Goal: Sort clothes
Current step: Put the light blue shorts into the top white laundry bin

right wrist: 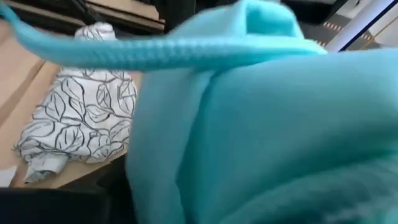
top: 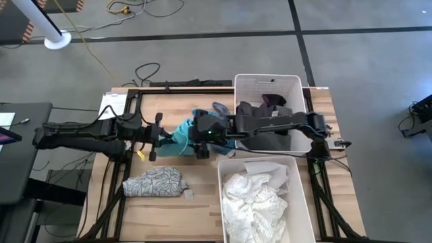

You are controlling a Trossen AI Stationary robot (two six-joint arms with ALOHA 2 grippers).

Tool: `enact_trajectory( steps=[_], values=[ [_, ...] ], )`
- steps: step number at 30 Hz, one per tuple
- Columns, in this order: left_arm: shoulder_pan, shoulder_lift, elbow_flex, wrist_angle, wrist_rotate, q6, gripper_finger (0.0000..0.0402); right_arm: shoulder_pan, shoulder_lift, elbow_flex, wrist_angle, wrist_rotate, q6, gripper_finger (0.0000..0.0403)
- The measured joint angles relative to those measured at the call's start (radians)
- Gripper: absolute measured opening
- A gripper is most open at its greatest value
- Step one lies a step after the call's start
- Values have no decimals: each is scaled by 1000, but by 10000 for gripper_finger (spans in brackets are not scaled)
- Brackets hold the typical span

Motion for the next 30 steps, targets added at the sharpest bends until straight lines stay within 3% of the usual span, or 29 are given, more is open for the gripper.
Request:
enact_trajectory(
  steps=[5,12,13,19,26,30],
  values=[
    [-21,0,0,0,-26,2,19,3,14,16,-22,19,3,255],
    [-27,0,0,-2,-31,3,24,4,6,16,-35,26,18,47],
    [-27,0,0,-2,-33,1,26,4,6,16,-39,26,18,35],
    [-27,-5,0,-4,-36,-5,75,9,-2,17,-86,39,18,35],
    [-27,-42,2,-27,-72,-27,178,55,-76,50,-112,192,-54,35],
    [-27,-67,3,-68,-78,-48,212,83,-146,58,-127,289,-99,35]
  ],
)
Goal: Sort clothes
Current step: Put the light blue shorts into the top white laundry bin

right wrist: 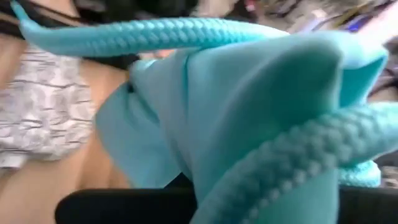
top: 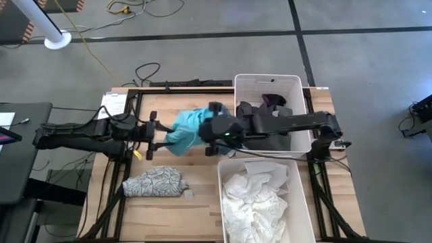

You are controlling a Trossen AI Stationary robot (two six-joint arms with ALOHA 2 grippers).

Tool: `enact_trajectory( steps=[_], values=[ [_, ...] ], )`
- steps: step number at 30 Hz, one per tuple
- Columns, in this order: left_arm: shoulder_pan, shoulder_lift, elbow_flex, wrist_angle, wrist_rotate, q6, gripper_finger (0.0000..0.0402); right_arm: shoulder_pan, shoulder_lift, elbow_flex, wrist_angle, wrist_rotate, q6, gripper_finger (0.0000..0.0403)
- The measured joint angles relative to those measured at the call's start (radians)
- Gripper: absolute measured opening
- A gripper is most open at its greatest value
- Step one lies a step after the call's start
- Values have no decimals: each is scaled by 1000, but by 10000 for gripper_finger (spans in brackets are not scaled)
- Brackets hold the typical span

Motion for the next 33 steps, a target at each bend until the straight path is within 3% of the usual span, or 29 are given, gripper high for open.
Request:
enact_trajectory(
  steps=[12,17,28,33],
  values=[
    [0,-11,-25,-150,-5,-113,219,45,-281,5,-84,391,-51,35],
    [0,-6,-66,-143,3,-134,220,10,-373,6,-253,525,29,35],
    [0,2,-125,-73,15,-151,220,-185,-389,4,-924,539,544,35],
    [0,2,-125,-67,15,-151,220,-230,-339,-6,-1062,483,654,35]
  ],
)
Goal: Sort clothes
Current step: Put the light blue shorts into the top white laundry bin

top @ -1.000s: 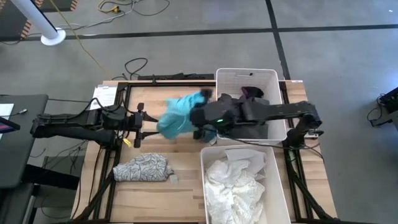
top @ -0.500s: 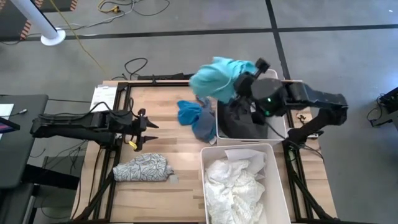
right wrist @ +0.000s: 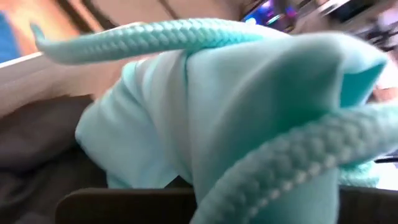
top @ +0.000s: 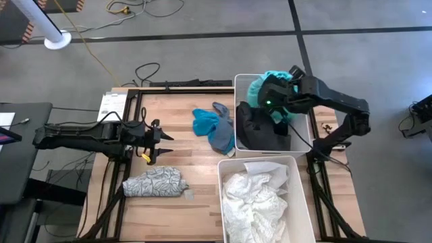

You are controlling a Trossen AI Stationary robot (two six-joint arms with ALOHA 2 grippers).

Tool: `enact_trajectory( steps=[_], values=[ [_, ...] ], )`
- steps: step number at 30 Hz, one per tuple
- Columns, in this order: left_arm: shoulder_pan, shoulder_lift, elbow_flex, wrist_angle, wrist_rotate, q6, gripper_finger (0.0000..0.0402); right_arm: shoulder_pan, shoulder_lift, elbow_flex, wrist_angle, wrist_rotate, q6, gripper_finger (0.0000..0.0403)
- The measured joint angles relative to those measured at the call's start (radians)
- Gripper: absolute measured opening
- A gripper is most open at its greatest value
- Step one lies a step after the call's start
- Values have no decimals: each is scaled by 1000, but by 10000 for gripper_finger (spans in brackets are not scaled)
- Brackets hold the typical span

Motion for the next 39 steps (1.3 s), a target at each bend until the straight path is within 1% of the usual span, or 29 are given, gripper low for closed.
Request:
enact_trajectory(
  steps=[2,6,12,16,21,27,32,39],
  values=[
    [0,0,0,0,0,-1,220,-12,5,-22,12,-58,-1,35],
    [0,0,0,0,0,-11,220,-58,21,-79,1,-110,42,35],
    [-15,0,0,-4,1,-23,220,-130,19,-218,14,-199,105,42],
    [-27,0,0,-4,1,-25,220,-164,19,-325,20,-301,131,45],
    [-33,0,0,-3,1,-26,220,-181,19,-457,76,-437,130,46],
    [-33,0,0,6,1,-26,220,-181,18,-586,154,-513,129,47],
    [-33,0,0,10,0,-33,220,-181,18,-658,220,-570,126,54],
    [-33,0,0,11,0,-42,220,-176,18,-662,221,-584,126,86]
  ],
)
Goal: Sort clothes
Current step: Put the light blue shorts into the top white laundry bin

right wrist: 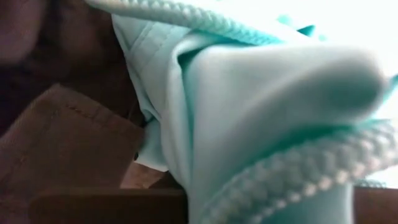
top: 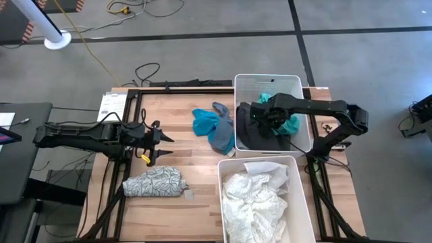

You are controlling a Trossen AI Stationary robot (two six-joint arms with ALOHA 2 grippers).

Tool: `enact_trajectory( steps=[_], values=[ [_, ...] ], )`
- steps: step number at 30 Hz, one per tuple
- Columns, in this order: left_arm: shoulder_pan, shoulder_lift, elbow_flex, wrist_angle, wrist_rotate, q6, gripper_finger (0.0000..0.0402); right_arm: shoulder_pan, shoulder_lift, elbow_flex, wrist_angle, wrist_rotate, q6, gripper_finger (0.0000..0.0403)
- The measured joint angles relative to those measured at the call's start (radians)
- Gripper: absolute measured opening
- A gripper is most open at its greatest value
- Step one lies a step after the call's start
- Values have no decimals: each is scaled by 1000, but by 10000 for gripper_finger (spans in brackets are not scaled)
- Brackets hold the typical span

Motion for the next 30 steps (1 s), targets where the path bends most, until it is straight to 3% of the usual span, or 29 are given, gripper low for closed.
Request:
enact_trajectory(
  steps=[8,16,22,30],
  values=[
    [0,0,0,0,-1,-1,220,23,-9,18,-11,-2,-15,136],
    [1,19,0,13,-23,15,220,99,-38,133,-11,8,0,223],
    [1,96,0,102,-50,68,220,164,-39,238,-13,11,5,275],
    [28,276,0,272,-188,188,220,255,-39,347,-2,16,8,292]
  ],
)
